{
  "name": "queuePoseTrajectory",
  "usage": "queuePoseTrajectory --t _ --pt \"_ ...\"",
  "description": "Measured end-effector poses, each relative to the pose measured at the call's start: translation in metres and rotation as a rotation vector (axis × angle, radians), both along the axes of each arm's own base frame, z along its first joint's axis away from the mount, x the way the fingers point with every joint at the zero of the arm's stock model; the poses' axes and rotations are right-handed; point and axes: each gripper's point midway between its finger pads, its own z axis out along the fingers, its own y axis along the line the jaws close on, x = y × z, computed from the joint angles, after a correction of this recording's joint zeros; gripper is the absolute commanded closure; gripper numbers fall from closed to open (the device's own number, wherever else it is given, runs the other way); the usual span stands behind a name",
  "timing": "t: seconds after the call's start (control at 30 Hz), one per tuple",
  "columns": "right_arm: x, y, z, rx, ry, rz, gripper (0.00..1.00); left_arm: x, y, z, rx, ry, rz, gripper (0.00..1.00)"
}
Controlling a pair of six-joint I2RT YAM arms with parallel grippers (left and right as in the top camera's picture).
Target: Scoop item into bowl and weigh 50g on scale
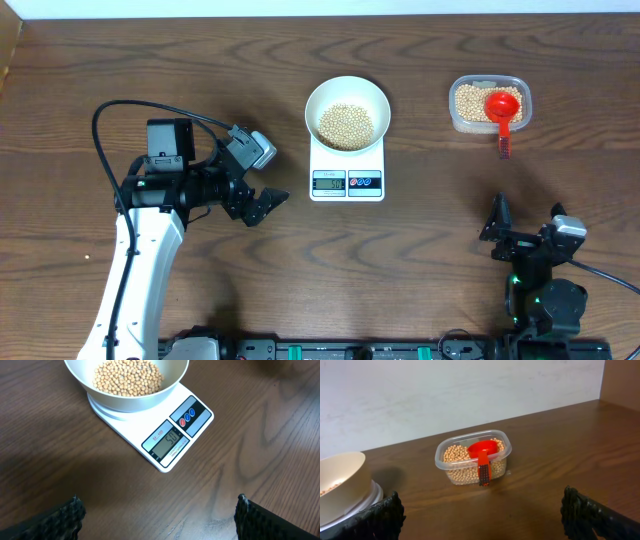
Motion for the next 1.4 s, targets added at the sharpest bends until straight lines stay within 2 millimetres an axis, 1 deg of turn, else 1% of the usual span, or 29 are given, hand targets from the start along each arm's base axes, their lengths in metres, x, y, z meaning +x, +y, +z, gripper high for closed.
queuePoseTrajectory --t 0.53,0.67,0.77,0.87,0.93,1.03,1.17,1.27,1.33,1.4 --pt "0.000 0.000 0.000 0.000 0.000 0.000 0.01 0.000 0.000 0.000 0.000 0.000 0.000 0.02" --pt "0.000 0.000 0.000 0.000 0.000 0.000 0.01 -0.001 0.000 0.007 0.001 -0.027 0.000 0.02" --pt "0.000 0.000 0.000 0.000 0.000 0.001 0.01 -0.006 0.000 0.028 0.003 -0.104 0.000 0.02" --pt "0.000 0.000 0.000 0.000 0.000 0.001 0.01 -0.017 0.000 0.057 0.007 -0.217 0.000 0.02" --pt "0.000 0.000 0.000 0.000 0.000 0.001 0.01 -0.028 0.000 0.082 0.011 -0.317 0.001 0.02" --pt "0.000 0.000 0.000 0.000 0.000 0.001 0.01 -0.041 0.002 0.103 0.032 -0.414 0.016 0.02" --pt "0.000 0.000 0.000 0.000 0.000 0.001 0.01 -0.057 0.012 0.128 0.087 -0.545 0.067 0.02" --pt "0.000 0.000 0.000 0.000 0.000 0.001 0.01 -0.067 0.019 0.143 0.103 -0.601 0.132 0.02" --pt "0.000 0.000 0.000 0.000 0.000 0.001 0.01 -0.070 0.028 0.154 0.091 -0.623 0.221 0.02" --pt "0.000 0.000 0.000 0.000 0.000 0.001 0.01 -0.071 0.039 0.165 0.058 -0.631 0.347 0.02"
